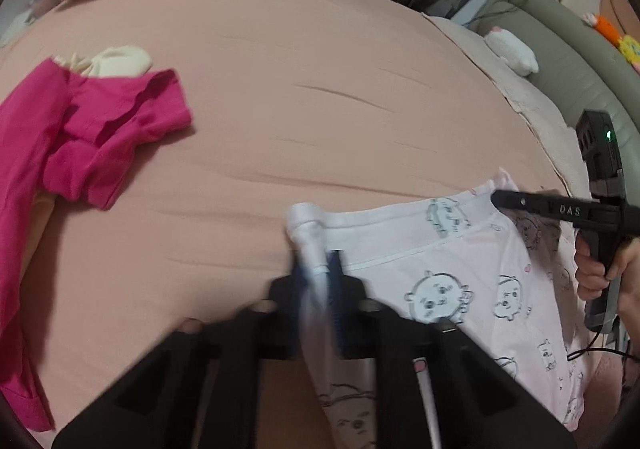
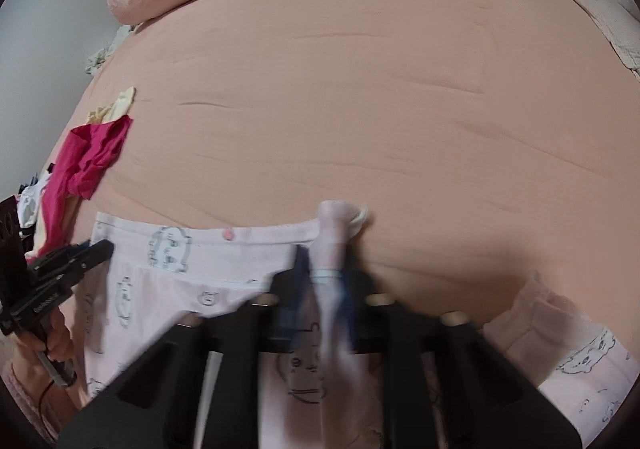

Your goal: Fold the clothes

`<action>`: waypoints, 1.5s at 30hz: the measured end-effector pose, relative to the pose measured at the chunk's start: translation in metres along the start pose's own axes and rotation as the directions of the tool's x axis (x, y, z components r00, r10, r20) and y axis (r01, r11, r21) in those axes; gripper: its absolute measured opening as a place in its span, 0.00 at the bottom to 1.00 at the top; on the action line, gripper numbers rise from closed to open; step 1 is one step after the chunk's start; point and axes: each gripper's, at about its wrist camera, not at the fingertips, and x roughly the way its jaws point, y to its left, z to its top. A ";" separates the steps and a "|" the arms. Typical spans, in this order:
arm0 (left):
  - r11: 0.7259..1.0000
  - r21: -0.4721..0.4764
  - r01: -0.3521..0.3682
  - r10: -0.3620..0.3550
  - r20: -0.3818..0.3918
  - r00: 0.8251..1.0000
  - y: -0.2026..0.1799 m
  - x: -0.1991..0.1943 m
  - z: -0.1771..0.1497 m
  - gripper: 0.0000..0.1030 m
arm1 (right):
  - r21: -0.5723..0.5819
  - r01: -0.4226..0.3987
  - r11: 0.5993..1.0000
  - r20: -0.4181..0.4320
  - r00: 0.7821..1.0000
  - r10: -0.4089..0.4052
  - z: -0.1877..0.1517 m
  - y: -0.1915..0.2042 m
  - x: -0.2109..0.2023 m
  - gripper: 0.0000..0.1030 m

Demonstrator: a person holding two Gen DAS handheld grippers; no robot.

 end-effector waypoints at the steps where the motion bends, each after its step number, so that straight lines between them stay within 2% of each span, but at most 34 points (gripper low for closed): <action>1: 1.000 0.013 -0.009 0.009 0.019 1.000 -0.002 -0.004 0.003 0.07 | -0.031 0.024 0.999 0.027 0.999 -0.023 0.001 0.007 -0.007 0.07; 3: 1.000 0.019 -0.021 0.020 0.047 0.999 -0.001 -0.012 0.009 0.07 | -0.062 0.050 0.997 0.069 0.997 -0.045 0.005 0.017 -0.016 0.07; 5: 0.999 0.012 -0.030 0.030 0.029 0.999 0.005 -0.010 0.013 0.11 | -0.061 0.075 0.995 0.072 0.995 -0.071 0.013 0.022 -0.015 0.07; 7: 0.999 -0.020 -0.029 0.030 0.010 1.000 0.015 -0.008 0.014 0.19 | -0.059 0.127 0.990 0.040 0.991 -0.125 0.018 0.019 -0.001 0.07; 8: 0.999 -0.045 -0.016 0.017 0.008 1.000 0.023 -0.010 0.014 0.28 | -0.052 0.153 0.987 0.017 0.988 -0.152 0.019 0.017 0.009 0.08; 9: 0.998 -0.062 -0.007 0.008 0.013 1.000 0.029 -0.014 0.014 0.34 | -0.033 0.161 0.986 0.009 0.987 -0.161 0.020 0.016 0.013 0.08; 10: 0.997 -0.074 -0.002 0.004 0.025 1.000 0.034 -0.020 0.015 0.36 | -0.008 0.157 0.988 0.013 0.987 -0.157 0.021 0.014 0.013 0.08; 12: 0.998 -0.063 -0.012 0.012 0.013 1.000 0.039 -0.025 0.017 0.37 | 0.025 0.161 0.987 0.031 0.986 -0.162 0.023 0.014 0.008 0.19; 14: 0.999 -0.038 -0.025 0.023 -0.059 0.998 0.041 -0.017 0.016 0.37 | 0.022 0.203 0.979 0.072 0.976 -0.204 0.023 0.021 -0.002 0.28; 16: 0.997 -0.018 -0.071 0.069 -0.119 0.990 0.046 -0.007 0.008 0.36 | 0.025 0.261 0.965 0.109 0.959 -0.262 0.021 0.031 -0.012 0.30; 18: 0.994 0.010 -0.110 0.110 -0.128 0.986 0.046 -0.004 0.004 0.31 | 0.002 0.243 0.970 0.139 0.960 -0.241 0.015 0.049 -0.022 0.30; 21: 0.987 0.068 -0.145 0.152 -0.114 0.982 0.038 -0.003 0.003 0.31 | -0.095 0.185 0.978 0.121 0.977 -0.173 0.003 0.087 -0.025 0.34; 25: 0.994 0.107 -0.001 0.013 -0.111 0.994 0.017 0.002 -0.001 0.31 | -0.188 0.204 0.961 0.066 0.979 -0.195 -0.007 0.120 -0.006 0.35; 30: 0.984 0.126 0.127 -0.115 -0.093 0.989 0.002 0.001 -0.002 0.31 | -0.139 0.264 0.954 0.031 0.964 -0.263 -0.008 0.089 0.002 0.35; 34: 0.985 0.107 0.136 -0.124 -0.113 0.986 0.001 0.012 -0.004 0.31 | -0.068 0.283 0.957 0.008 0.959 -0.283 -0.006 0.058 0.004 0.35; 38: 0.984 0.100 0.148 -0.139 -0.086 0.987 0.001 0.014 -0.001 0.31 | -0.010 0.275 0.962 -0.007 0.962 -0.275 0.000 0.040 0.010 0.35; 40: 0.981 0.075 0.177 -0.171 -0.074 0.982 0.004 0.014 0.002 0.26 | -0.003 0.275 0.961 -0.011 0.961 -0.275 0.003 0.036 0.015 0.35; 41: 0.979 0.062 0.192 -0.188 -0.070 0.980 0.005 0.015 0.002 0.18 | -0.005 0.280 0.960 -0.010 0.960 -0.280 0.005 0.036 0.017 0.35; 44: 0.983 0.057 0.173 -0.169 -0.061 0.984 0.007 0.017 0.004 0.07 | -0.008 0.287 0.958 0.022 0.958 -0.287 0.009 0.038 0.015 0.36; 45: 0.985 0.059 0.163 -0.159 -0.057 0.986 0.009 0.015 0.005 0.06 | -0.005 0.295 0.956 0.041 0.955 -0.294 0.011 0.038 0.014 0.36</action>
